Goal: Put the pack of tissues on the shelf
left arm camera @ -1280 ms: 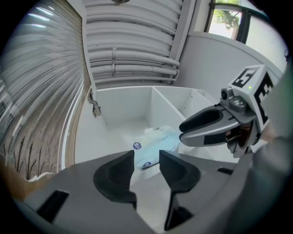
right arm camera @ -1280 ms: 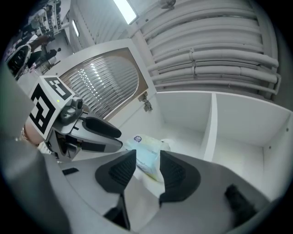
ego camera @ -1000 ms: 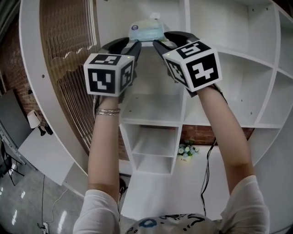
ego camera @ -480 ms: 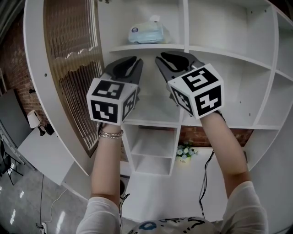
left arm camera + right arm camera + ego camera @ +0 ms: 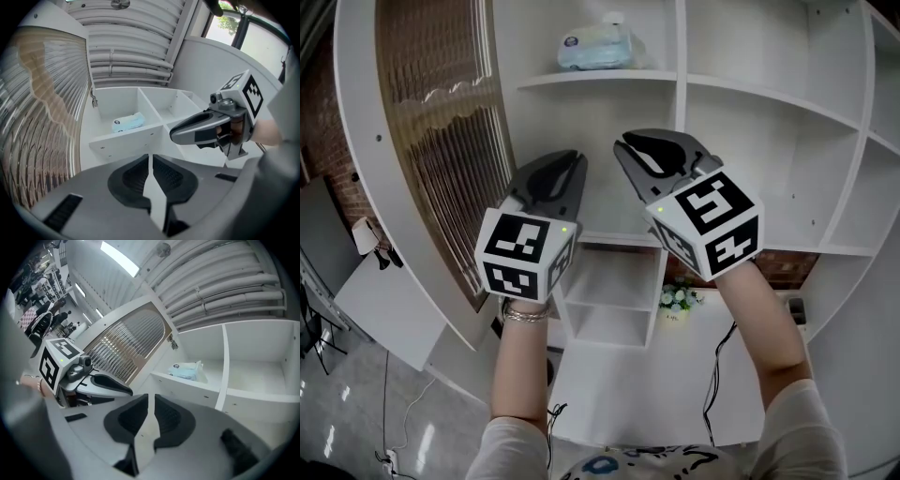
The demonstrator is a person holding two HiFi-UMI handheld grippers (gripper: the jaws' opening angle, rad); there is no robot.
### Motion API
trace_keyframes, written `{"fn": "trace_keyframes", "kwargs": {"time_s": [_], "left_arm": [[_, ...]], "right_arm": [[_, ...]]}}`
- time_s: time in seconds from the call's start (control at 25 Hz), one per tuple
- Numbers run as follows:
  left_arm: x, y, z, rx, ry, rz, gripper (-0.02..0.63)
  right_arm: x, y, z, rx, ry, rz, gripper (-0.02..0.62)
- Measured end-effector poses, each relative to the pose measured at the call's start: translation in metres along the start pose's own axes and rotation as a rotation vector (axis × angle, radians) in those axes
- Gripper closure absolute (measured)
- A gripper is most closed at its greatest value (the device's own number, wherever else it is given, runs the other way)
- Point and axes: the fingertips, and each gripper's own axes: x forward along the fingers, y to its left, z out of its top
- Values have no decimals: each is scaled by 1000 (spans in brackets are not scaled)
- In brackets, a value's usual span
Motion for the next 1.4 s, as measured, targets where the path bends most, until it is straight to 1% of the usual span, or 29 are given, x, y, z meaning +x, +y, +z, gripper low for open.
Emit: {"fn": "trace_keyframes", "kwargs": {"time_s": [0.2,0.48,0.64,0.84,1.12,1.4], "left_arm": [[-14,-14,-14,-4,21,-20,569],[-33,-33,-39,-68,52,-35,569],[-43,-48,-54,-84,72,-71,569],[-57,-66,-79,-109,97,-112,569],[-82,-101,-105,-154,115,-173,569],[-107,-130,-142,-216,166,-214,571]], "right_arm": [[-13,21,-20,59,9,31,541],[-25,44,-49,116,49,63,545],[-38,54,-66,170,60,73,545],[-53,70,-92,212,96,97,545],[-79,105,-116,244,119,165,546],[-104,148,-162,316,178,251,548]]}}
